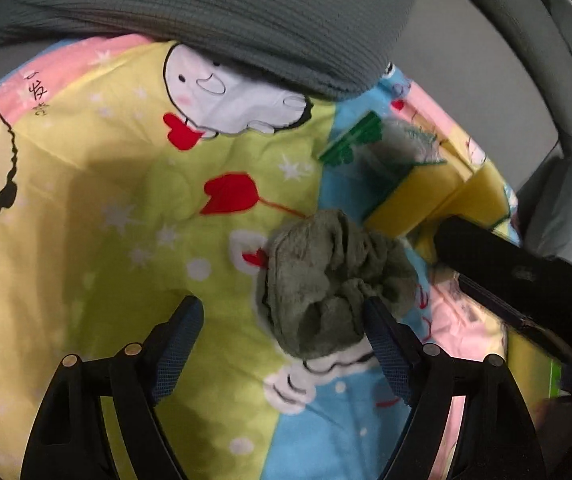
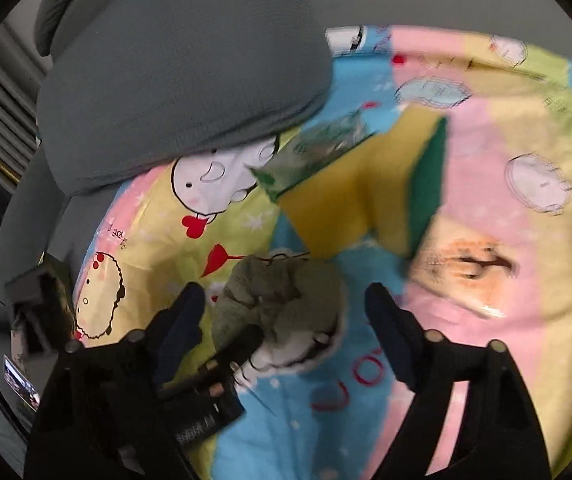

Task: Organize objects
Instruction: 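Move the left gripper to the grey-green knitted cloth and grasp it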

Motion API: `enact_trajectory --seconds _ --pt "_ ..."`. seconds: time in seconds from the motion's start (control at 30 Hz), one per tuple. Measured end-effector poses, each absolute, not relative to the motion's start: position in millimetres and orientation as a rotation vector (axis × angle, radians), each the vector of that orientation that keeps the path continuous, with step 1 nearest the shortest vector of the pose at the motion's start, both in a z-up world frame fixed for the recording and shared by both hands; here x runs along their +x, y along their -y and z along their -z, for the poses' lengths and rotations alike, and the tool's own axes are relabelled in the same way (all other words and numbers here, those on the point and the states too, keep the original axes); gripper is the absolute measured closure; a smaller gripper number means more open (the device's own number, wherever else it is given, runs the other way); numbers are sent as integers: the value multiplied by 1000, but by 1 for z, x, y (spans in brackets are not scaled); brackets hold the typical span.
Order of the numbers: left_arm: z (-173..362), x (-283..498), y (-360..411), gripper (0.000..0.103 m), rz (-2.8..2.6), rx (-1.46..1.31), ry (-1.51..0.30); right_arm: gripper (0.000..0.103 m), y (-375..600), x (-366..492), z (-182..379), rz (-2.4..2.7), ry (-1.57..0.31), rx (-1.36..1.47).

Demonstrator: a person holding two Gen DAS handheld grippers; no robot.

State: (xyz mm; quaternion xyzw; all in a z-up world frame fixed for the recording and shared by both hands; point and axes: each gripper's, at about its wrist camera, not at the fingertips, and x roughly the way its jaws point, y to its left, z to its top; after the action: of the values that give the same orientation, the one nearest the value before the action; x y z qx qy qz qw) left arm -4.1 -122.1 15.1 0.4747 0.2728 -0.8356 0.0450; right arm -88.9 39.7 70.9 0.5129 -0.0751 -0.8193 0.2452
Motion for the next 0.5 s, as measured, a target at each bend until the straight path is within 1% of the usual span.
enact_trajectory --seconds 0.1,0.13,0.17,0.2,0.23,0.3,0.33,0.37,0.4,0.43,0.47,0.5 --pt "-14 -4 127 22 2565 1443 -877 25 -31 -100 -51 2239 220 1463" --pt "-14 -4 127 24 2568 1450 -866 30 -26 -103 -45 2242 200 1486" --pt "-14 -4 125 29 2580 1451 -830 36 -24 -105 -38 2236 182 1501" --pt "-14 -4 124 36 2585 1458 -793 37 -22 -107 -32 2228 170 1517" --pt "-15 -4 121 37 2597 1459 -758 39 -20 -108 -27 2226 166 1525" --pt "-15 -4 120 52 2629 1464 -776 46 -18 -105 -29 2260 137 1491" --pt "-14 -4 120 55 2640 1473 -801 58 -16 -105 -28 2256 120 1489" --pt "-14 -4 119 62 2655 1481 -836 70 -14 -105 -29 2234 120 1490" --pt "-14 -3 118 71 2676 1491 -872 74 -15 -104 -29 2196 145 1496" --pt "-15 -3 116 74 2688 1498 -880 80 -15 -105 -28 2168 170 1502" --pt "-19 -2 112 77 2699 1501 -851 83 -17 -103 -26 2148 196 1504" --pt "-23 -1 108 78 2710 1499 -815 83 -21 -101 -26 2144 213 1499"
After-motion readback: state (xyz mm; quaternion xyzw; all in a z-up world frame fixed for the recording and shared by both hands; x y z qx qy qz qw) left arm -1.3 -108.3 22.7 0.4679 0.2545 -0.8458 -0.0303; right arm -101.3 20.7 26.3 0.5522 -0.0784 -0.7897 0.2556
